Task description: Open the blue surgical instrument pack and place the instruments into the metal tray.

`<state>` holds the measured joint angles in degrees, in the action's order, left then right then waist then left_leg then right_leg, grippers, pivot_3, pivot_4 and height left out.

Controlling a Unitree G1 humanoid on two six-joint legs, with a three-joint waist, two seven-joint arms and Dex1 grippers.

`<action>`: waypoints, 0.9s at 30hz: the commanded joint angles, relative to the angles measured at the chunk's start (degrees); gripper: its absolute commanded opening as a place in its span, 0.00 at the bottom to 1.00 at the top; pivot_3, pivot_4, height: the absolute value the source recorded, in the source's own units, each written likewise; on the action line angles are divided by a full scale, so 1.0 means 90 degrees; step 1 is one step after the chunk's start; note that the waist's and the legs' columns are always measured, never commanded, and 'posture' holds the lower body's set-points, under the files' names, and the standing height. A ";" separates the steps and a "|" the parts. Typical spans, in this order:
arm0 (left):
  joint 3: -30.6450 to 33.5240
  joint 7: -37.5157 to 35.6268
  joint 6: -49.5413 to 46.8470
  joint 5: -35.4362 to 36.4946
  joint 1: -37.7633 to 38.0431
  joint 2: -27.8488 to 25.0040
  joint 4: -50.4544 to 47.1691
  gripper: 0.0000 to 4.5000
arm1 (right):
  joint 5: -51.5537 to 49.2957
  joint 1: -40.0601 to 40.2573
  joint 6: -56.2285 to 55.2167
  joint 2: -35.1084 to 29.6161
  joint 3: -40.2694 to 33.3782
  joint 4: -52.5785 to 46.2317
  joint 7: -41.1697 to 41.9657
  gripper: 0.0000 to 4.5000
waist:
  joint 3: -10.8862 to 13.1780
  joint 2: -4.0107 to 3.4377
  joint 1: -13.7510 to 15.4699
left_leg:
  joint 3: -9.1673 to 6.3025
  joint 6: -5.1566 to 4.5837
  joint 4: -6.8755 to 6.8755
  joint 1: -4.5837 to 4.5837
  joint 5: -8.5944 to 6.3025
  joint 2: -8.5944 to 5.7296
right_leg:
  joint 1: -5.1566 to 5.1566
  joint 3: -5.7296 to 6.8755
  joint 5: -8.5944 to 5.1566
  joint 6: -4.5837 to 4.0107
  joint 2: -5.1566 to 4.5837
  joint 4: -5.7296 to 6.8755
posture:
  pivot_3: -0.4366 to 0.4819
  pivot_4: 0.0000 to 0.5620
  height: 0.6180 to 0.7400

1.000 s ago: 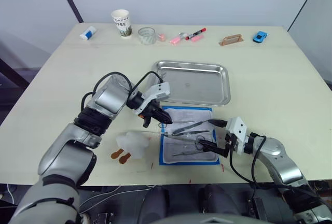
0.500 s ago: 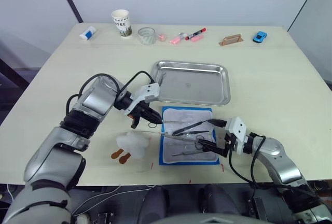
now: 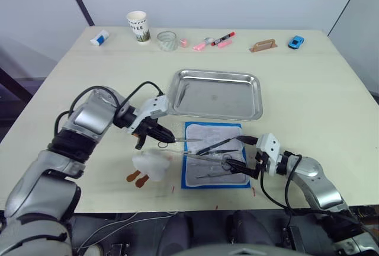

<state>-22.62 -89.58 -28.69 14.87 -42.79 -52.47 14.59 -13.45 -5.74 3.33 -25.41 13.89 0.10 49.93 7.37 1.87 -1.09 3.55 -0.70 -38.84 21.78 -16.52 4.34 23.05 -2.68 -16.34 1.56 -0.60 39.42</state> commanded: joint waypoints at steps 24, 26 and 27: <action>0.2715 0.5754 -0.3108 0.0799 -0.0180 0.2871 -0.1103 0.02 | 0.0448 0.0296 0.0196 0.0013 0.0325 0.0677 -0.0055 1.00 | -0.0004 0.0009 -0.0004 | -0.0003 0.0001 0.0000 -0.0002 0.0001 0.0000 | -0.0003 -0.0002 0.0002 0.0001 0.0001 0.0004 | 0.48 0.27 0.82; 0.2744 0.6229 -0.3006 0.0629 -0.0172 0.3121 -0.1010 0.02 | 0.0387 0.0312 0.0147 0.0041 0.0269 0.0590 -0.0064 1.00 | -0.0004 0.0010 -0.0001 | -0.0003 0.0002 0.0000 -0.0002 0.0001 0.0000 | -0.0004 -0.0002 0.0002 0.0001 0.0000 0.0004 | 0.48 0.27 0.82; 0.2790 0.6472 -0.2970 0.0574 -0.0172 0.3262 -0.0952 0.02 | 0.0348 0.0329 0.0151 0.0049 0.0244 0.0519 -0.0066 1.00 | -0.0004 0.0010 0.0008 | -0.0004 0.0002 0.0000 -0.0002 0.0001 -0.0001 | -0.0004 -0.0001 0.0003 0.0001 0.0000 0.0004 | 0.48 0.27 0.82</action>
<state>0.72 -34.46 -56.61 20.89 -42.91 -23.94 6.04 -13.27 -5.51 2.19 -24.86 13.60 0.73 49.83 7.33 1.96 -1.02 3.51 -0.68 -38.84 21.76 -16.51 4.33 23.01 -2.68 -16.32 1.57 -0.61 39.45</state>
